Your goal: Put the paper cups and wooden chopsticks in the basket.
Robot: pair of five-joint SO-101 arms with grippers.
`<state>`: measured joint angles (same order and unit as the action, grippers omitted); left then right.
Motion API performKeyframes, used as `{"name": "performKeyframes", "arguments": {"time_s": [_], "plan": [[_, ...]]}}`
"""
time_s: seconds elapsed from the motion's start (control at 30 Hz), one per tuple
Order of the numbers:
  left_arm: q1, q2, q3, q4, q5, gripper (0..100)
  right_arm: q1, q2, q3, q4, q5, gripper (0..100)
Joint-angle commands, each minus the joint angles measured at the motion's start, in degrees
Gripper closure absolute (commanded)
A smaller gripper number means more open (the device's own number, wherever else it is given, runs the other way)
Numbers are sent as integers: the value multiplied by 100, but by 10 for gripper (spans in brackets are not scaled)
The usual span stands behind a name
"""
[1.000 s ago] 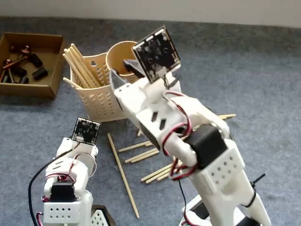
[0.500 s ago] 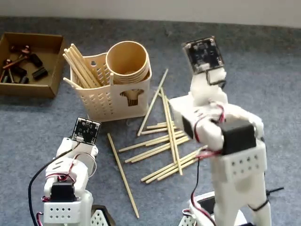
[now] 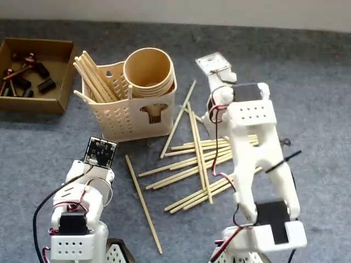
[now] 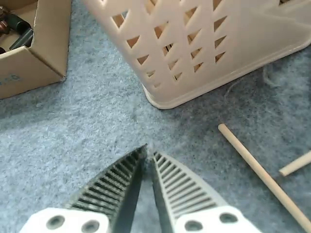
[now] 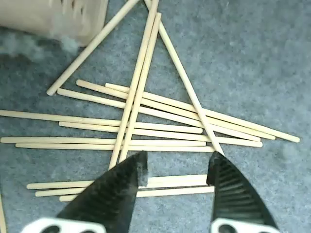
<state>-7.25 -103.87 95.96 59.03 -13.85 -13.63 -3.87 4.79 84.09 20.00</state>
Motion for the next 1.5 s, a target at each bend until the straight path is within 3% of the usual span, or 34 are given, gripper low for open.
{"name": "performKeyframes", "arguments": {"time_s": [0.0,0.67,0.87,1.23,1.47], "plan": [[-31,-57,4,-132,-26,986,101,400,-198,-497,343,793],[-31,-57,13,-132,-35,986,435,2026,-198,-1877,492,797],[-31,-57,13,-132,-35,986,444,2176,-198,-2141,492,909],[-22,-57,48,-141,-35,986,690,2448,-207,-2141,492,915],[-22,-57,48,-141,-35,986,971,2431,-567,-1868,475,989]]}}
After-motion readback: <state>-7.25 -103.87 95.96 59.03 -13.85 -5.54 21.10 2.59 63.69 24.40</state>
